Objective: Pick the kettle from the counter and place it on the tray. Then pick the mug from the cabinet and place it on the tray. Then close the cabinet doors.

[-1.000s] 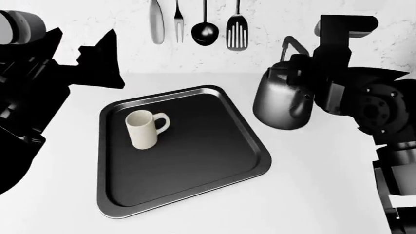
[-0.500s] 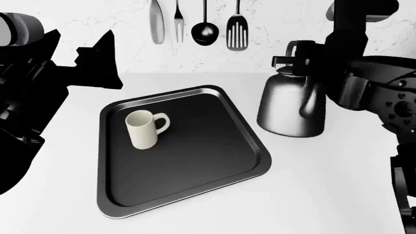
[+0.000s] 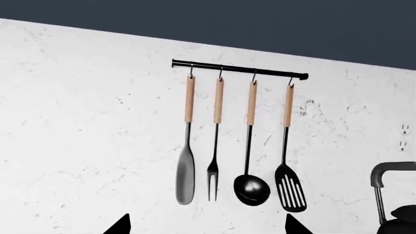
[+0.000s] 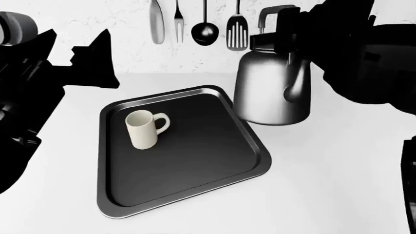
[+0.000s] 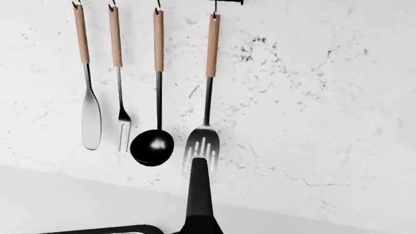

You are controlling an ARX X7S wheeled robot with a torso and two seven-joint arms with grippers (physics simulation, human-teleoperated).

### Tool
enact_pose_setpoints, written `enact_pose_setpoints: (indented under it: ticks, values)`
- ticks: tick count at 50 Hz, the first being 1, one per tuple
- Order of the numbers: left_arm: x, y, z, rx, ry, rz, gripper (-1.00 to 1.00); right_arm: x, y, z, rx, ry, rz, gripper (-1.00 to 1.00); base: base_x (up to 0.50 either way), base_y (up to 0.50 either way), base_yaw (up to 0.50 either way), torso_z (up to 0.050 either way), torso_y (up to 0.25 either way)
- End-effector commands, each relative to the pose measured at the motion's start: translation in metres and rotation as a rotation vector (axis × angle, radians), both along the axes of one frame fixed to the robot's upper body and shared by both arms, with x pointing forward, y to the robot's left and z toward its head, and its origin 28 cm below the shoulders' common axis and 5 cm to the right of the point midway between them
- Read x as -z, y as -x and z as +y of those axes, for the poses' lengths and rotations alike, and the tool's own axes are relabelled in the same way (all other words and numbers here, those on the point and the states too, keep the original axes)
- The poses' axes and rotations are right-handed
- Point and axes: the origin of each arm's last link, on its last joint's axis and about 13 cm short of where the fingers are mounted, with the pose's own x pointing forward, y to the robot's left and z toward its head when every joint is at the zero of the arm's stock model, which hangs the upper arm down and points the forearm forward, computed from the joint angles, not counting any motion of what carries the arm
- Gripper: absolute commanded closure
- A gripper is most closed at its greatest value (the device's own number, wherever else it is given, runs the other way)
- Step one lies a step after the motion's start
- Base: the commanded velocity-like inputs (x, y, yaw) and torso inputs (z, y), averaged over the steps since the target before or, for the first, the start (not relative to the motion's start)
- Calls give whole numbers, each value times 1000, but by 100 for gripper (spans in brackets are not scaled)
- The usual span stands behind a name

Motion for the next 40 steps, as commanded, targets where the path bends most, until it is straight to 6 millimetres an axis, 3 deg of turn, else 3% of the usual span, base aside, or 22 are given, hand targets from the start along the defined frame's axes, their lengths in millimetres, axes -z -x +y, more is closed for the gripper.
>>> enact_pose_setpoints:
  ticks: [1, 22, 40]
  values:
    - [0, 1, 1, -3, 4, -1, -100, -32, 13, 8, 12, -4, -183, 100, 0, 0, 0, 0, 0]
    - [5, 1, 8, -15, 21, 4, -100, -1, -5, 61, -158, 2, -207, 100, 0, 0, 0, 1, 4]
    - [10, 1, 11, -23, 31, 13, -100, 25, -17, 76, -207, -35, -172, 100, 0, 0, 0, 2, 5]
